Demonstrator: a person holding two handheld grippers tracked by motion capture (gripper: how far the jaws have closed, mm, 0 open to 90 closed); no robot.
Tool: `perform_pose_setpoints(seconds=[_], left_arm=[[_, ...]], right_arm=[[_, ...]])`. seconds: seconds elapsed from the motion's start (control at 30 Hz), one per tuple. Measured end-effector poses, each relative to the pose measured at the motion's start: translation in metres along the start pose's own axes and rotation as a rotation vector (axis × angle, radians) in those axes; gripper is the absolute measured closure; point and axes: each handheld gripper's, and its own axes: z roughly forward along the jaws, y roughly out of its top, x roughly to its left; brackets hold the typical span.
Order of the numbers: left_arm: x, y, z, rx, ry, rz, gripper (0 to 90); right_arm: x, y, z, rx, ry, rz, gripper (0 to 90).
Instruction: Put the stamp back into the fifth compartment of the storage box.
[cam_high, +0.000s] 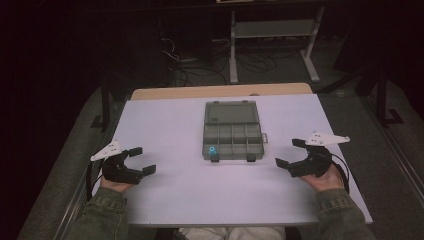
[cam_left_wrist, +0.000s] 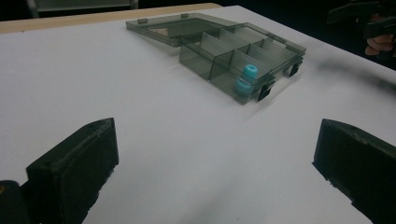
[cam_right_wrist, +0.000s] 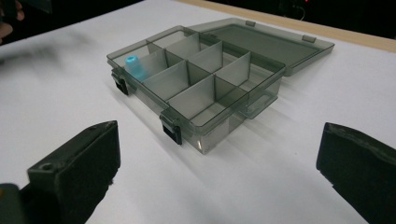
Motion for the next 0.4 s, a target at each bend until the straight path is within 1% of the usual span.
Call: perform_pose_setpoints(seconds=[0.07, 0.27, 0.4], left_arm=[[0.0000, 0.0000, 0.0000, -0.001, 0.001, 0.000, 0.0], [0.0000, 0.0000, -0.0001, -0.002, 0.001, 0.000, 0.0], [0.0002, 0.0001, -0.0003, -0.004, 0.001, -0.002, 0.0]], right_arm=[[-0.0010, -0.0022, -0.0028, -0.011, -0.001, 0.005, 0.0], [-0.0029, -0.0091, -0.0094, -0.020, -0.007, 0.018, 0.0], [-0.0019, -0.0092, -0.0114, -0.029, -0.005, 0.017, 0.0]])
